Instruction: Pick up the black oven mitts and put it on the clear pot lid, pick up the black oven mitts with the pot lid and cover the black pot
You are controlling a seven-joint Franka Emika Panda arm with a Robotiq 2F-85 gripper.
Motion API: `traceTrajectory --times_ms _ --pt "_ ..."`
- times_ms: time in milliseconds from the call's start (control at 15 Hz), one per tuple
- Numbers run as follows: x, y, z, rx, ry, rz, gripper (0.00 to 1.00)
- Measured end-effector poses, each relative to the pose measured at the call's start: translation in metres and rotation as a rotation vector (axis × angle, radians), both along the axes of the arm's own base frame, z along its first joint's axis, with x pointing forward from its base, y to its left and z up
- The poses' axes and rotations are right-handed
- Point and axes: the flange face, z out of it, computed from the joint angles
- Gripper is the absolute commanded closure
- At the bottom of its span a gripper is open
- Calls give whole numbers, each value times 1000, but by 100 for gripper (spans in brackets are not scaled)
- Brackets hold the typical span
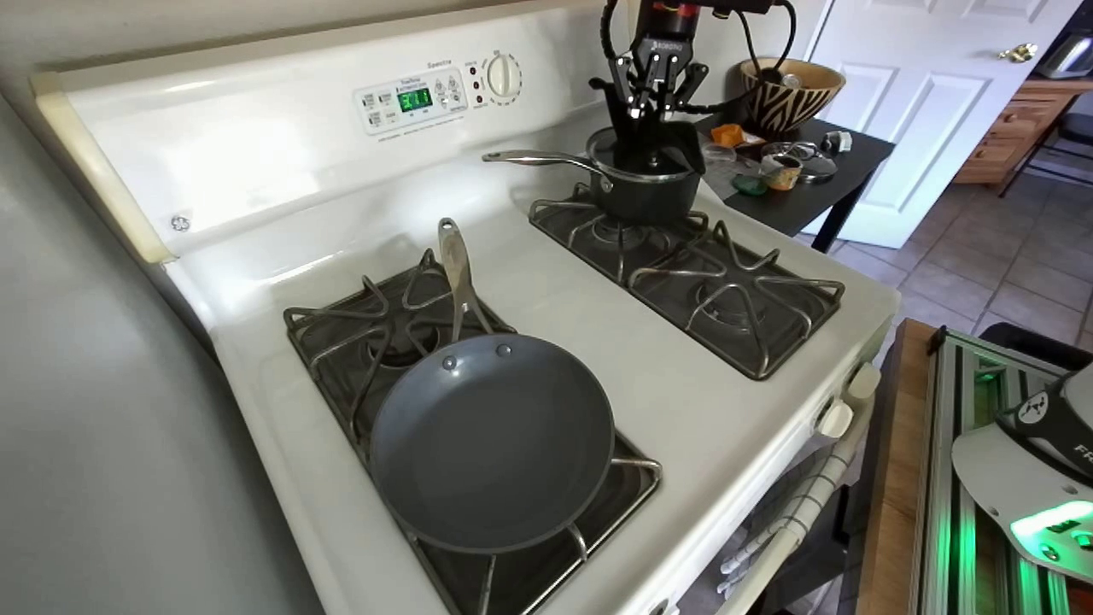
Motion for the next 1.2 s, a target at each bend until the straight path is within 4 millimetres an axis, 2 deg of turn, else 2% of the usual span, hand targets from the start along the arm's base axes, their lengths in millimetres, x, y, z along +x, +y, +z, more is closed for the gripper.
traceTrajectory --times_ms 467,1200 --pt "-2 -9 -1 2 2 -26 95" --pt "-2 -12 -2 2 7 -52 95"
